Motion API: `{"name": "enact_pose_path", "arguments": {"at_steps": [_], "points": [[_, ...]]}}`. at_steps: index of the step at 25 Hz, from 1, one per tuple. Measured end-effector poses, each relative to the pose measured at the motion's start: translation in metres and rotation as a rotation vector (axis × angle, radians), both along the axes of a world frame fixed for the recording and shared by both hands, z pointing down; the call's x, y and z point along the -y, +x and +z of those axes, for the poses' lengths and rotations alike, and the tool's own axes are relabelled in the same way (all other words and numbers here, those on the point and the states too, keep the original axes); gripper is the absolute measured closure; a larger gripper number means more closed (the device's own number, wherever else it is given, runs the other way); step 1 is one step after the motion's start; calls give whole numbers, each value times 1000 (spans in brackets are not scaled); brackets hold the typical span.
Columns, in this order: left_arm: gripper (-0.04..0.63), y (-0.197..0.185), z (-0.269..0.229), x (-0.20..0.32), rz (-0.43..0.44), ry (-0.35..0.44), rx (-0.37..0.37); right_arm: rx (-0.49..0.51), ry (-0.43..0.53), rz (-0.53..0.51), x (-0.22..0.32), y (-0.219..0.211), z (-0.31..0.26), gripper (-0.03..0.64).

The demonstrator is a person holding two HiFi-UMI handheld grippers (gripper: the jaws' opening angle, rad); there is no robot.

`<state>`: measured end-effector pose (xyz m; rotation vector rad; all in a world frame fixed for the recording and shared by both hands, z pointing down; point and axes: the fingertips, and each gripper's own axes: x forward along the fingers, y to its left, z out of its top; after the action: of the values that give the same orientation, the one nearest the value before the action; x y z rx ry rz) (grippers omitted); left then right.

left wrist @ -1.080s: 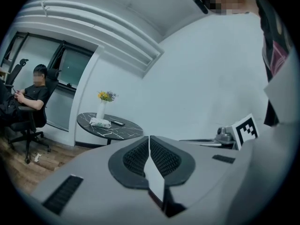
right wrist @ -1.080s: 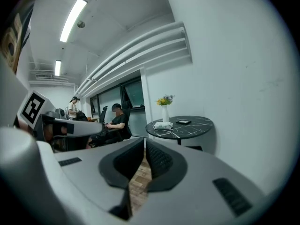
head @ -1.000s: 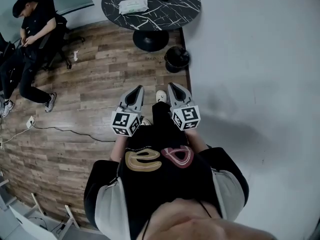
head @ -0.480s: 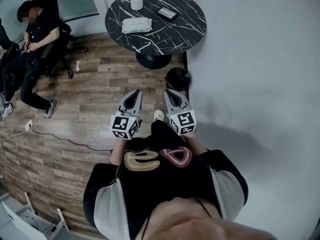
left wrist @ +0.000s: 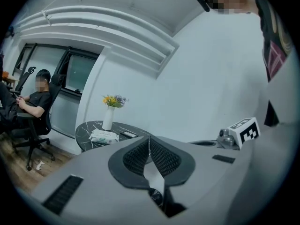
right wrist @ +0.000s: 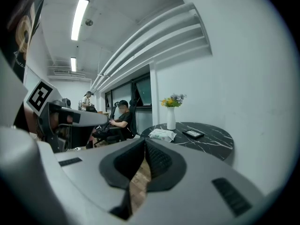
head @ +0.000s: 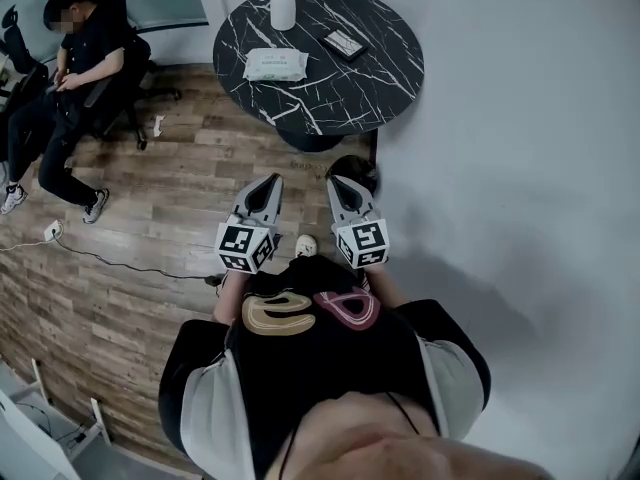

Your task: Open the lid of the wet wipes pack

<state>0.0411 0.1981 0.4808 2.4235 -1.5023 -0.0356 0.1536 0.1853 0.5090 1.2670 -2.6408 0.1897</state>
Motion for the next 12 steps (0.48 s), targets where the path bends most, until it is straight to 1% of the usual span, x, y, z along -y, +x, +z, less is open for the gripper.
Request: {"name": "enact_pose_path", "arguments": {"at_steps": [6, 12], "points": [[574, 24, 4, 24, 4, 1, 26, -6, -2, -26, 24, 17, 5, 601], [574, 36, 9, 37, 13, -14, 47, 0, -9, -31, 35, 27, 11, 601]]}}
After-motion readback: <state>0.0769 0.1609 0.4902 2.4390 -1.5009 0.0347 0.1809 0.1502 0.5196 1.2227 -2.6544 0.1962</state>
